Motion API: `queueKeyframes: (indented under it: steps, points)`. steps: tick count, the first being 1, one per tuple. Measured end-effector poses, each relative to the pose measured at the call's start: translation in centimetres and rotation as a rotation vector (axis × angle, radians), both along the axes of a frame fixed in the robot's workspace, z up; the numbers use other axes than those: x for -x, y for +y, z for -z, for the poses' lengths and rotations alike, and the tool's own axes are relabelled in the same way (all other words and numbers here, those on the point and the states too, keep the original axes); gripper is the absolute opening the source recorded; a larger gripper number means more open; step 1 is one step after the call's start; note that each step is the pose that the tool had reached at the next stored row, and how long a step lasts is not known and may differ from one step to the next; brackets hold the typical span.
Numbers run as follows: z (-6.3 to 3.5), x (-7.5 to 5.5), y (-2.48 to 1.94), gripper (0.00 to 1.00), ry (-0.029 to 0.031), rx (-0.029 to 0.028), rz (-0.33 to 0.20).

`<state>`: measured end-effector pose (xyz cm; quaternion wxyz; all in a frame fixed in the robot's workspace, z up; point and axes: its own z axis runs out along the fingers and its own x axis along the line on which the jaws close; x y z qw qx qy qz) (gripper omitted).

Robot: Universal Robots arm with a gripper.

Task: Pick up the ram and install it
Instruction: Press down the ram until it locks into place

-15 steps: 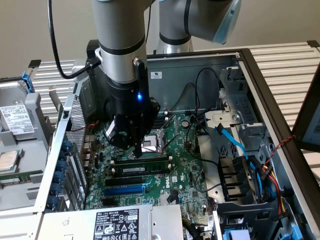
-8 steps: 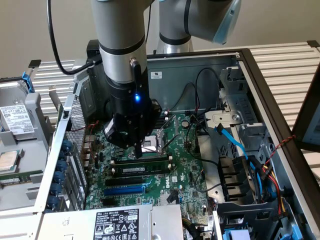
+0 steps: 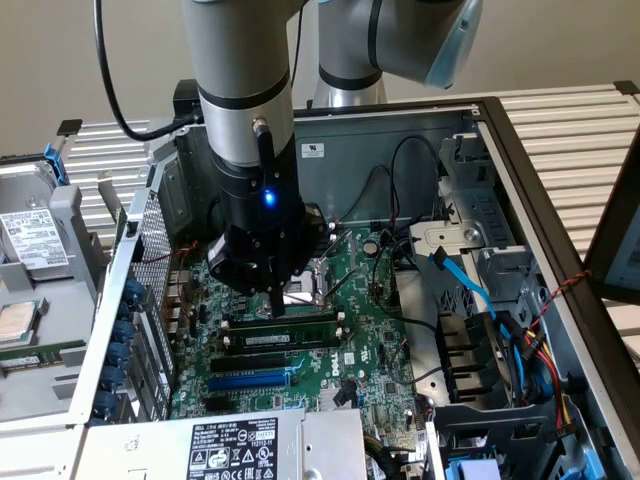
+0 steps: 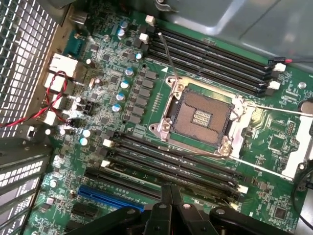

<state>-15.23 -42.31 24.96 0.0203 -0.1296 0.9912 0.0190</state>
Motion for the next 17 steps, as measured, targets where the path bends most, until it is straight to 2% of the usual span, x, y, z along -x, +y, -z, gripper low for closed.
queueKeyframes:
  steps: [17]
  points:
    - [0.0, 0.0, 0.0, 0.11, 0.0, 0.0001, 0.29]
